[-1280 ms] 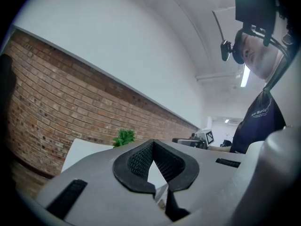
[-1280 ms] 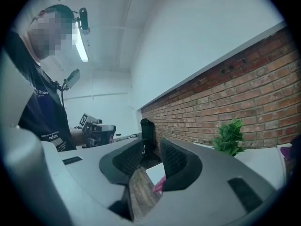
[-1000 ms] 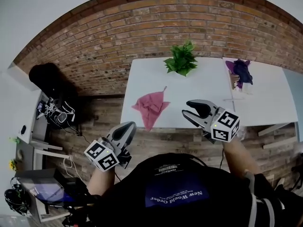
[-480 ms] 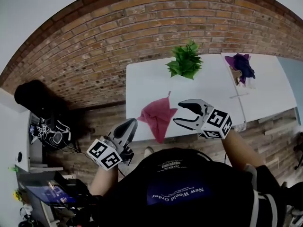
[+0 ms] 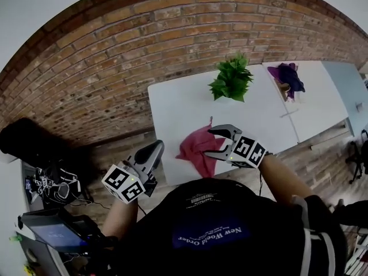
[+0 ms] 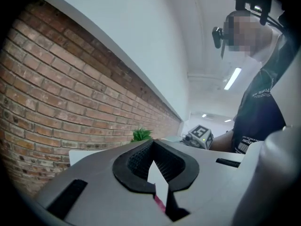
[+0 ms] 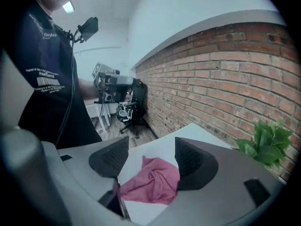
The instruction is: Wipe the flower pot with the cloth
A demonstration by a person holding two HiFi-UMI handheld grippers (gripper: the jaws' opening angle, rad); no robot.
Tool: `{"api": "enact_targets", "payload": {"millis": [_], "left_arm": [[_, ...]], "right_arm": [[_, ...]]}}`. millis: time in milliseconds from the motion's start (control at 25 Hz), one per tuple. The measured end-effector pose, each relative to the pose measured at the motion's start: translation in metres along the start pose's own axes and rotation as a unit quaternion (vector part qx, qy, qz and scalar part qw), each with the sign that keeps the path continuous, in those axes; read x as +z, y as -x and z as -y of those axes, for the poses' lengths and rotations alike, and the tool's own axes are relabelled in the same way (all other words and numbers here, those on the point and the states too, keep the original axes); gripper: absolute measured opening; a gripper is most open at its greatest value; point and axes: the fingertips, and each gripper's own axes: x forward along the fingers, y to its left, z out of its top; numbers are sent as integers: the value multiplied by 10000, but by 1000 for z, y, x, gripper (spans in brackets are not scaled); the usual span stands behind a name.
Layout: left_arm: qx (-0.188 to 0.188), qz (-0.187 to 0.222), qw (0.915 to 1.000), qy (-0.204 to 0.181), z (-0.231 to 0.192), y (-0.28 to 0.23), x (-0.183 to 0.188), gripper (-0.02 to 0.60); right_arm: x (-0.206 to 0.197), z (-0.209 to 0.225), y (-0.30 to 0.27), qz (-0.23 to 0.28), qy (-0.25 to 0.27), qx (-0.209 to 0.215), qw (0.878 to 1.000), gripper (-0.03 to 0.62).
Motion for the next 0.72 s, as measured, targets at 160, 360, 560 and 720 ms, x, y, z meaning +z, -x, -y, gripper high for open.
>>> {"api": "enact_targets", "payload": {"millis": [160,360,560,720], "left_arm": [[141,-34,9998,97,-6,-19,-9,-5],[712,-47,9969,341,-1,-54,-31,-5],[1009,-246,9928,589,12,-78,-60,-5],[952,-506,9919,677,6,-83,-80,-5]], "right_arm": [[-35,4,-26,-591,264,405,9971,290],[-98,7,-57,-1211,784,1241,9817,366],[-145,10,-100,-1640,1407,1693,9616,426],[-174,6,-143,-1930,1574,1659,9542,442]]}}
